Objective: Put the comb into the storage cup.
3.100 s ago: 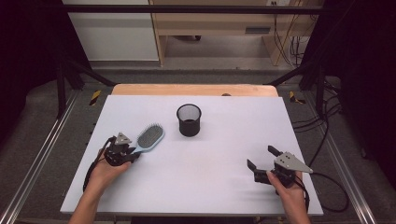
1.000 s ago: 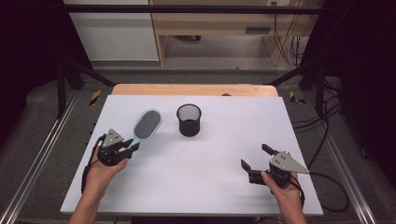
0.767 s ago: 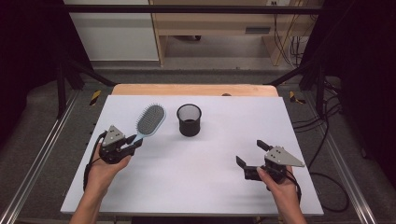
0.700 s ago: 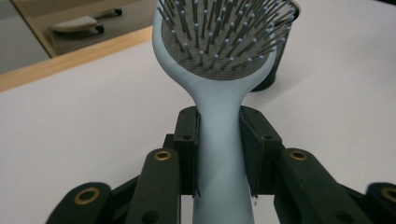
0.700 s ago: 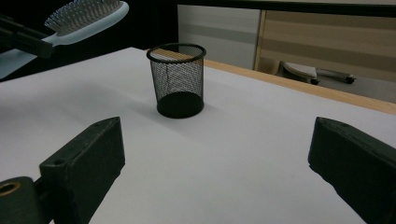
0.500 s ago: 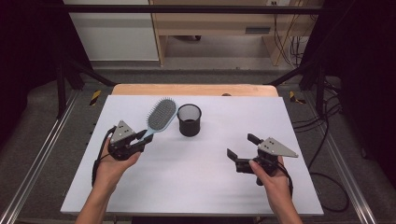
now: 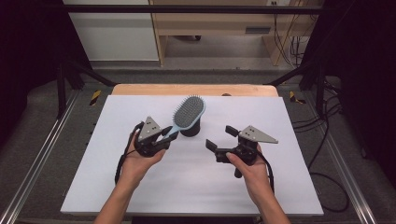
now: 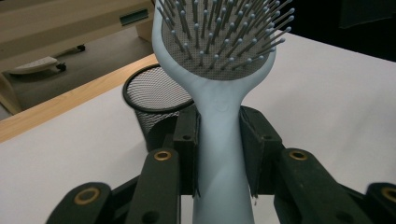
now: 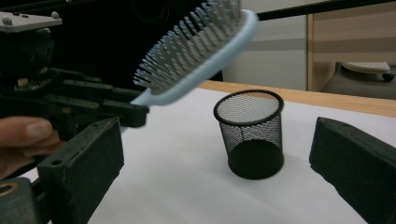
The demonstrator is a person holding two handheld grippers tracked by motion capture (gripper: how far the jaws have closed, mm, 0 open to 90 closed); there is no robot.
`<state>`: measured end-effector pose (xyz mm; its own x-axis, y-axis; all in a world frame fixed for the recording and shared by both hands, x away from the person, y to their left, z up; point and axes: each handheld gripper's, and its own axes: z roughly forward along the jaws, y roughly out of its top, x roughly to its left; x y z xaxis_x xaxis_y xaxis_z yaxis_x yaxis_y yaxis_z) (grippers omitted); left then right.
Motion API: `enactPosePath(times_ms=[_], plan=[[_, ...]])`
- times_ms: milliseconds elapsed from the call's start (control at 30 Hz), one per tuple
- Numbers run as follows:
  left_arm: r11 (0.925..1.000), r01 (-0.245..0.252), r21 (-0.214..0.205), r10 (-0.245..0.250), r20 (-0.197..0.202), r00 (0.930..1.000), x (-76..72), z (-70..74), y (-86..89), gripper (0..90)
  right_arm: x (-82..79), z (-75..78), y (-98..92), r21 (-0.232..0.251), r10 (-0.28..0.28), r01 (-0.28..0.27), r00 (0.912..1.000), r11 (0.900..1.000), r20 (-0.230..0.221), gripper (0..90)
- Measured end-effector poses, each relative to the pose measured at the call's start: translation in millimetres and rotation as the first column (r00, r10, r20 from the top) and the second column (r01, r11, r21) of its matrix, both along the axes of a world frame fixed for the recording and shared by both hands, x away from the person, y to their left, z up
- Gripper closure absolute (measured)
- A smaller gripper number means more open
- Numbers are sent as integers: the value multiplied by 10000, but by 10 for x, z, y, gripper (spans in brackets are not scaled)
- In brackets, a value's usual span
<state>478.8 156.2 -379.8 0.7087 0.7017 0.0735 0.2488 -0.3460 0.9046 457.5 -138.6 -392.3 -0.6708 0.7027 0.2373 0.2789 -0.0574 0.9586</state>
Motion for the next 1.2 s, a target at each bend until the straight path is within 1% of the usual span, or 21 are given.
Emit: enactPosePath(times_ms=[100, 167, 233, 300, 333, 400, 700, 800, 900, 1000, 1100, 1200], plan=[[9998, 134, -147, -134, 25, 9999, -16, -15, -96, 694, 55, 43, 82, 189, 6, -3, 9999, 9998, -148, 34], [9997, 195, -147, -194, 26, 9998, -23, -19, -124, 694, 90, 64, 126, 309, 38, -32, 9998, 9995, -190, 34], [9994, 302, -149, -301, 94, 9995, -43, -35, -194, 694, 118, 80, 163, 403, 49, -39, 9997, 9992, -249, 34], [9994, 320, -156, -318, 132, 9994, -49, -40, -212, 694, 142, 88, 191, 523, 43, -27, 9995, 9986, -301, 35], [9990, 413, -178, -411, 123, 9991, -57, -52, -243, 694, 152, 92, 201, 584, 47, -28, 9994, 9983, -332, 35], [9988, 460, -175, -458, 131, 9989, -65, -63, -271, 694, 166, 98, 218, 598, 60, -37, 9993, 9982, -379, 35], [9979, 488, -431, -477, 275, 9985, -103, -63, -325, 694, 197, 146, 223, 772, 59, -18, 9986, 9970, -524, 31], [9971, 547, -526, -529, 343, 9980, -126, -51, -354, 694, 206, 146, 229, 881, 103, -48, 9980, 9961, -622, 30], [9969, 557, -555, -537, 367, 9979, -138, -50, -370, 694, 208, 142, 249, 930, 144, -83, 9978, 9956, -647, 30], [9962, 563, -667, -537, 398, 9978, -154, -52, -376, 694, 214, 136, 263, 1002, 185, -116, 9975, 9949, -677, 29], [9963, 606, -606, -582, 405, 9975, -168, -65, -394, 694, 231, 136, 263, 1192, 222, -125, 9965, 9928, -805, 30], [9960, 627, -636, -601, 418, 9973, -178, -87, -407, 694, 248, 146, 265, 1311, 243, -132, 9962, 9913, -834, 30]])
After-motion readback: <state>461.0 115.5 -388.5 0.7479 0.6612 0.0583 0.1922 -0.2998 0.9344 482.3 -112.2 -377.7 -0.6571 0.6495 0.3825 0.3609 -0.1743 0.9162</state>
